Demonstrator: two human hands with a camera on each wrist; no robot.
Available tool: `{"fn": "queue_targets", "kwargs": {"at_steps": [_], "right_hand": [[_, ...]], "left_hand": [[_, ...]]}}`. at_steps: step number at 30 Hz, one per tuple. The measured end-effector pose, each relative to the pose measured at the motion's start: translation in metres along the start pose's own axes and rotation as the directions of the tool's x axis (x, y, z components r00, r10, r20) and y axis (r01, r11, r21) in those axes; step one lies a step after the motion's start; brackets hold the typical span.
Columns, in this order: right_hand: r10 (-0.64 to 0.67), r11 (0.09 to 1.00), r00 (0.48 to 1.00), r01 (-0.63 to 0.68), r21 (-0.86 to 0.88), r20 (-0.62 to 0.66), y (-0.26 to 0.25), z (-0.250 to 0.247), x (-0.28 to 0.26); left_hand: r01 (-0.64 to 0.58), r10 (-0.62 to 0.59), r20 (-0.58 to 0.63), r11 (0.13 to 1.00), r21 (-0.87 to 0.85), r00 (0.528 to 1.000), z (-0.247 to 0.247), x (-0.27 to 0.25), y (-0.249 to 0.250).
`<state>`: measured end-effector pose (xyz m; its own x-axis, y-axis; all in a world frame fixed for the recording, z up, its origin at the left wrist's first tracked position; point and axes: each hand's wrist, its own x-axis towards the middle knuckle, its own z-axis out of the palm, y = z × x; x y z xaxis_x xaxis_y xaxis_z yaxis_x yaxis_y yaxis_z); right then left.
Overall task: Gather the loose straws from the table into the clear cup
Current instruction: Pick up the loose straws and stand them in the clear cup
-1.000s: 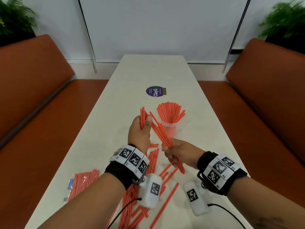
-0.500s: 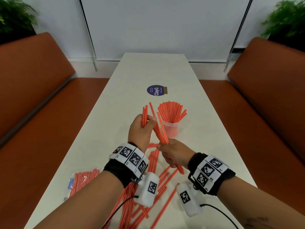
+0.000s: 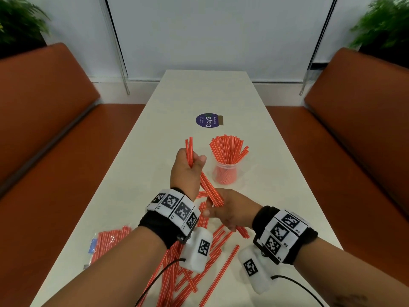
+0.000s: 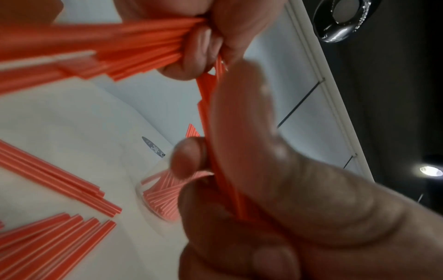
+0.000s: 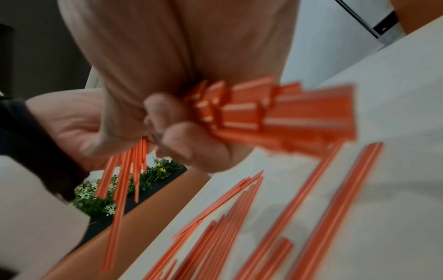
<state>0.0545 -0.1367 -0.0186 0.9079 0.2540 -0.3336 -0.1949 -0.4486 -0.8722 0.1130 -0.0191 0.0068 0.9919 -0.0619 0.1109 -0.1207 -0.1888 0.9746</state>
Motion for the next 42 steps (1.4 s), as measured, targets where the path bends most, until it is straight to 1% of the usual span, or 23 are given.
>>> {"fn": "queue_targets", "kwargs": {"at_steps": [4,8,10,12,16,17,18,20,21,22,23,24,25,27,29,30,31,32,34,35,37,39,42], "right_hand": [[0.026,0.999,0.989,-0.023,0.025,-0.145,0.002,0.002,0.000],[0.018,1.000,0.988,-0.016,0.012,-0.155,0.003,-0.003,0.001],[0.006,0.997,0.987,0.006,0.077,-0.160,0.001,-0.004,0.001],[-0.012,0.988,0.984,0.039,0.151,-0.178,-0.002,-0.004,0.002],[-0.038,0.965,0.976,0.092,0.246,-0.217,-0.005,-0.003,0.006],[-0.046,0.961,0.972,0.106,0.256,-0.229,-0.006,-0.004,0.007],[-0.054,0.954,0.967,0.124,0.274,-0.249,-0.007,-0.005,0.007],[-0.064,0.926,0.941,0.181,0.333,-0.334,-0.013,-0.011,0.007],[-0.067,0.904,0.916,0.223,0.364,-0.397,-0.017,-0.017,0.006],[-0.079,0.882,0.883,0.278,0.380,-0.462,-0.022,-0.023,0.006],[-0.105,0.860,0.846,0.341,0.379,-0.522,-0.027,-0.029,0.005],[-0.141,0.838,0.811,0.403,0.368,-0.568,-0.034,-0.034,0.005],[-0.179,0.814,0.782,0.459,0.356,-0.597,-0.040,-0.039,0.004],[-0.263,0.772,0.745,0.544,0.329,-0.613,-0.051,-0.042,0.005],[-0.319,0.768,0.742,0.567,0.298,-0.590,-0.056,-0.037,0.008],[-0.330,0.782,0.753,0.556,0.281,-0.570,-0.055,-0.032,0.011],[-0.337,0.802,0.766,0.538,0.260,-0.548,-0.053,-0.027,0.014],[-0.339,0.819,0.777,0.521,0.240,-0.530,-0.049,-0.021,0.016],[-0.336,0.835,0.786,0.504,0.222,-0.520,-0.044,-0.014,0.019],[-0.327,0.841,0.779,0.498,0.212,-0.535,-0.044,-0.014,0.020],[-0.282,0.863,0.737,0.475,0.174,-0.615,-0.046,-0.020,0.023],[-0.222,0.878,0.676,0.452,0.156,-0.703,-0.050,-0.031,0.027],[-0.185,0.886,0.580,0.447,0.120,-0.793,-0.058,-0.053,0.040]], "left_hand": [[-0.006,0.008,0.058,0.999,-0.041,0.998,0.000,-0.001,0.001],[-0.061,0.058,-0.023,0.991,-0.122,0.998,-0.004,-0.001,0.007],[-0.046,0.044,-0.022,0.991,-0.123,0.999,-0.004,0.001,0.007],[-0.016,0.018,0.018,0.995,-0.102,1.000,-0.003,0.000,0.005],[0.014,-0.005,0.188,0.999,-0.051,0.982,0.002,-0.009,0.003],[0.005,0.004,0.190,0.999,-0.045,0.982,0.002,-0.012,0.004],[-0.008,0.016,0.159,0.999,-0.049,0.987,0.002,-0.013,0.005],[-0.007,0.011,0.061,0.998,-0.062,0.998,-0.002,-0.012,0.006],[0.031,-0.029,0.039,0.998,-0.063,0.999,-0.006,-0.009,0.005],[0.091,-0.088,0.051,0.994,-0.066,0.995,-0.009,-0.006,0.003],[0.169,-0.161,0.102,0.983,-0.068,0.982,-0.012,-0.002,-0.001],[0.252,-0.238,0.175,0.966,-0.059,0.955,-0.014,0.001,-0.005],[0.331,-0.311,0.256,0.943,-0.039,0.915,-0.016,0.003,-0.007],[0.457,-0.421,0.407,0.890,0.010,0.811,-0.017,0.003,-0.009],[0.518,-0.450,0.535,0.855,0.026,0.715,-0.015,0.002,-0.008],[0.537,-0.444,0.578,0.844,0.012,0.685,-0.014,0.002,-0.008],[0.551,-0.435,0.605,0.834,-0.008,0.667,-0.012,0.003,-0.007],[0.557,-0.429,0.615,0.830,-0.020,0.662,-0.011,0.003,-0.007],[0.559,-0.433,0.609,0.829,-0.021,0.664,-0.011,0.002,-0.008],[0.556,-0.438,0.598,0.831,-0.016,0.671,-0.013,0.002,-0.009],[0.536,-0.452,0.549,0.844,0.009,0.703,-0.016,0.003,-0.010],[0.501,-0.454,0.450,0.865,0.019,0.769,-0.020,0.006,-0.013],[0.387,-0.368,0.334,0.922,0.011,0.868,-0.022,0.009,-0.014]]}}
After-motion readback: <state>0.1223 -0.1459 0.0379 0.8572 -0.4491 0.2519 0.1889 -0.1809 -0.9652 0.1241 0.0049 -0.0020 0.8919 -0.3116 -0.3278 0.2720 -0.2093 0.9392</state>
